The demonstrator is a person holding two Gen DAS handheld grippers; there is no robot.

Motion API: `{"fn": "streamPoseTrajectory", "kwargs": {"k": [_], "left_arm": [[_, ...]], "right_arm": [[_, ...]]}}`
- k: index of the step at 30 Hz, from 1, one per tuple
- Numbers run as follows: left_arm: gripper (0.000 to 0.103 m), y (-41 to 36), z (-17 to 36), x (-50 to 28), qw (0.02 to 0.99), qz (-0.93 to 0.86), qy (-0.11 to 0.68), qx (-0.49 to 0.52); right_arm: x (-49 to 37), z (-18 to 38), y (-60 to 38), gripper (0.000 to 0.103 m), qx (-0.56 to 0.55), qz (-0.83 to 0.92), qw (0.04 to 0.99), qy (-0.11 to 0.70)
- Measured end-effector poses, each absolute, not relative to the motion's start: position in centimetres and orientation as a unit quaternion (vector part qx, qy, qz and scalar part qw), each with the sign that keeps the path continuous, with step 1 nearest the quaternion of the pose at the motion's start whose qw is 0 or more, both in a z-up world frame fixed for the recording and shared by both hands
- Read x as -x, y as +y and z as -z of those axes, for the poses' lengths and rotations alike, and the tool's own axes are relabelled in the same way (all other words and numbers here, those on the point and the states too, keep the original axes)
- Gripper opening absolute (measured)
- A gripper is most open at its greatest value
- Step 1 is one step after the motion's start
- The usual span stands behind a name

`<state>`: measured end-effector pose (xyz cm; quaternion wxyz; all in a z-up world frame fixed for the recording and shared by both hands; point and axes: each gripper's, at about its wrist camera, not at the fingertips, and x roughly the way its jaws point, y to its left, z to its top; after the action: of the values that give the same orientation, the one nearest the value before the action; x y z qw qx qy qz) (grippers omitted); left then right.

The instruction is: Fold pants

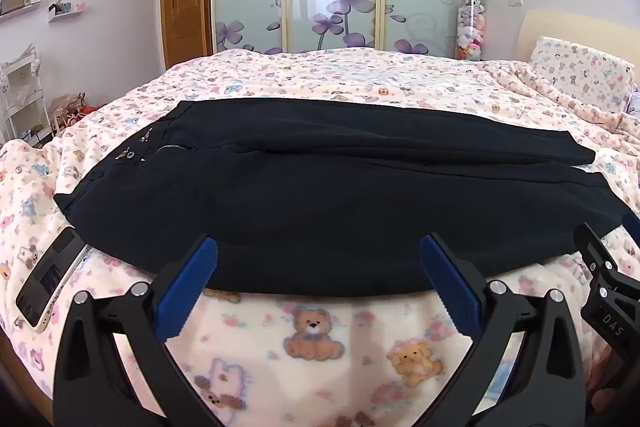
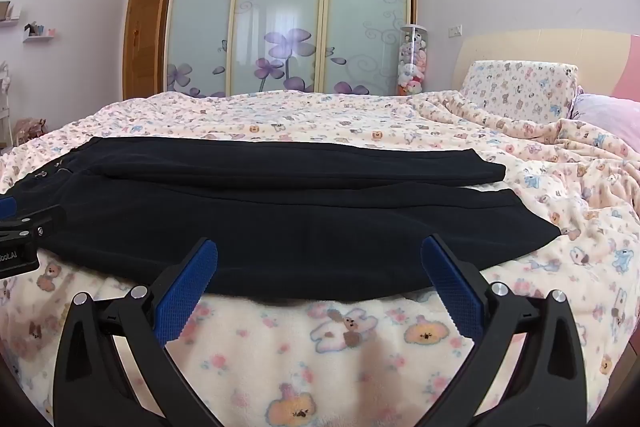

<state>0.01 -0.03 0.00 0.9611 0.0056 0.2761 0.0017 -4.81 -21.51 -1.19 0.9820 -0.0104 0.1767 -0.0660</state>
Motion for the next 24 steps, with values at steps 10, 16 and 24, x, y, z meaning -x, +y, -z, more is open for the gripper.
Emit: {"fn": "streamPoseTrajectory", "kwargs": {"k": [10,16,24], "left_arm": [[0.101,0.03,-0.01,-0.03,0.962,0.0,0.275,-0.004],[0.101,0.05,-0.02,0.01,0.962,0.0,0.274,-0.002],[0.101,0.06,-0.03,0.02,0.962,0.0,0.274,-0.002]], "right_arm": [[4.78,1.2,-21.46,0.102,0.012,0.066,0.982,0.176],[4.77,1.23,-21.49,0.102,0.011,0.066,0.982,0.176],[4.77,1.26,-21.47,0.102,0.012,0.066,0.982,0.177]]}}
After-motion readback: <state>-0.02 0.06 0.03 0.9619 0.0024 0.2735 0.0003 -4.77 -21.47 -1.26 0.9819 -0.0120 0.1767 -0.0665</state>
